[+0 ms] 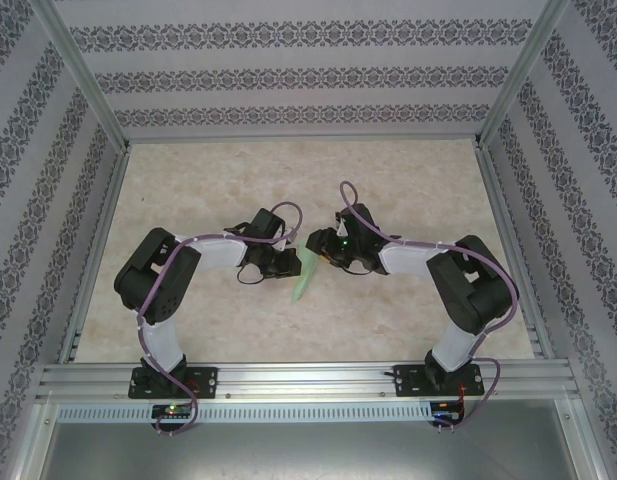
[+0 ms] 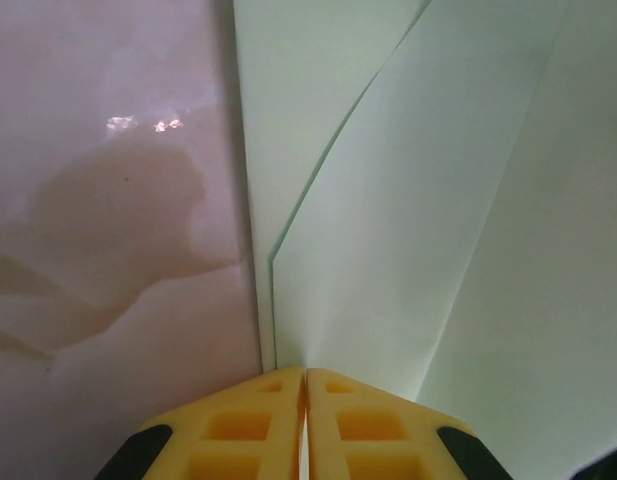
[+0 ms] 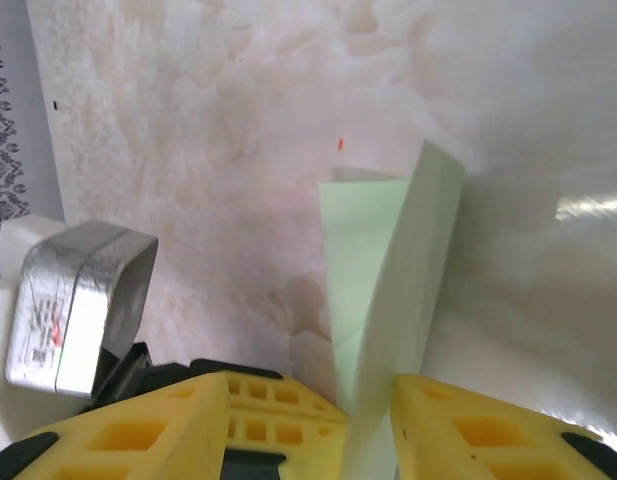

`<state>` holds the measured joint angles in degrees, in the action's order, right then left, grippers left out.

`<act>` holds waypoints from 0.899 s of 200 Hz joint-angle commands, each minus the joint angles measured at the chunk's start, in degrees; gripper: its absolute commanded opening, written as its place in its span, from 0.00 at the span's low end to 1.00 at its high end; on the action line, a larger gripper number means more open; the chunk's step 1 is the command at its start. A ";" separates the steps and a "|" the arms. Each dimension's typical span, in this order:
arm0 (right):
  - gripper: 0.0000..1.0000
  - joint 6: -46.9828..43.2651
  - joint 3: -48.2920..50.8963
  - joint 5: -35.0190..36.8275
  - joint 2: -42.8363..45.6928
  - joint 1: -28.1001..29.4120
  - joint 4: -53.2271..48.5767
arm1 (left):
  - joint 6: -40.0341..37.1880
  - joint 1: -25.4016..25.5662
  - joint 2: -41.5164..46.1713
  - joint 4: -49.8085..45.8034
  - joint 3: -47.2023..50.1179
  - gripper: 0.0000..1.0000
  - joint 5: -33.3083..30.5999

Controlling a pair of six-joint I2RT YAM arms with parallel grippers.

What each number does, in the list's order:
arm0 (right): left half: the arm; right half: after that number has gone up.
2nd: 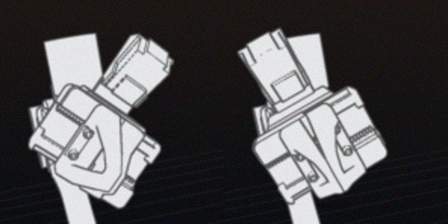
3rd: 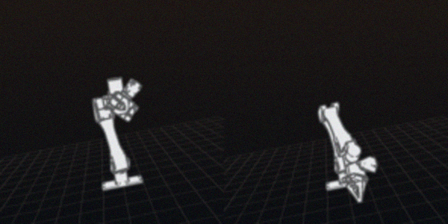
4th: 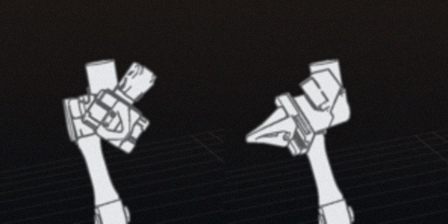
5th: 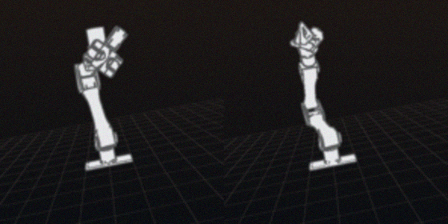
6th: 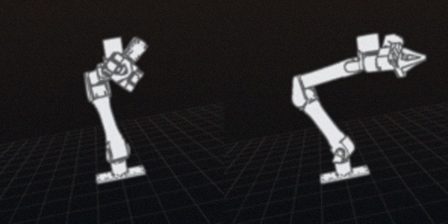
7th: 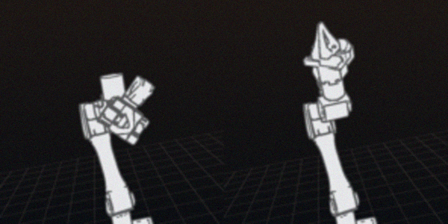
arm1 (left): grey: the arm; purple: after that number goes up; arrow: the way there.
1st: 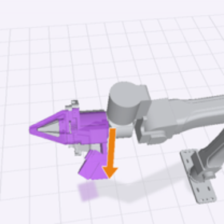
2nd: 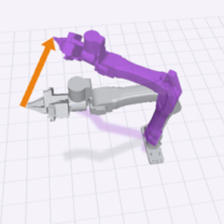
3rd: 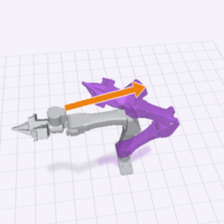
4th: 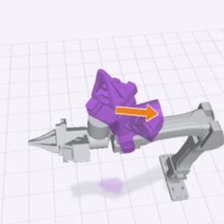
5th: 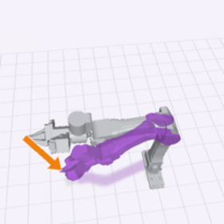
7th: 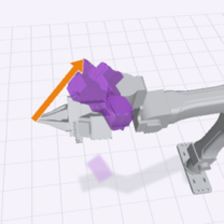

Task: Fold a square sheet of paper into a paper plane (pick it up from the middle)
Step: Fourth fold the wing at the center of the table.

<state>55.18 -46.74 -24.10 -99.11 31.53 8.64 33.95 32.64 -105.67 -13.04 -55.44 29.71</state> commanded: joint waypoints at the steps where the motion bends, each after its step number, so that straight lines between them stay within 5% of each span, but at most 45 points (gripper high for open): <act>1: 0.43 -1.64 -0.62 -0.33 -2.83 0.81 0.11 | 1.28 0.36 0.21 -1.87 1.47 0.12 0.17; 79: 0.45 -1.26 0.13 4.81 0.01 1.31 -7.84 | 1.82 0.32 1.03 -1.53 1.39 0.12 -0.32; 128: 0.32 0.28 -0.32 2.03 -3.41 1.87 -1.43 | 1.85 0.32 1.45 -1.49 1.65 0.12 0.08; 180: 0.30 -0.61 -0.46 3.35 -3.01 1.69 -3.03 | 2.16 0.33 2.89 -1.52 1.78 0.12 -0.36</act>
<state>55.00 -46.74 -21.26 -102.17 32.91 5.30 35.24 32.69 -104.68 -13.10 -54.57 29.69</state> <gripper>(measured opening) 0.300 0.118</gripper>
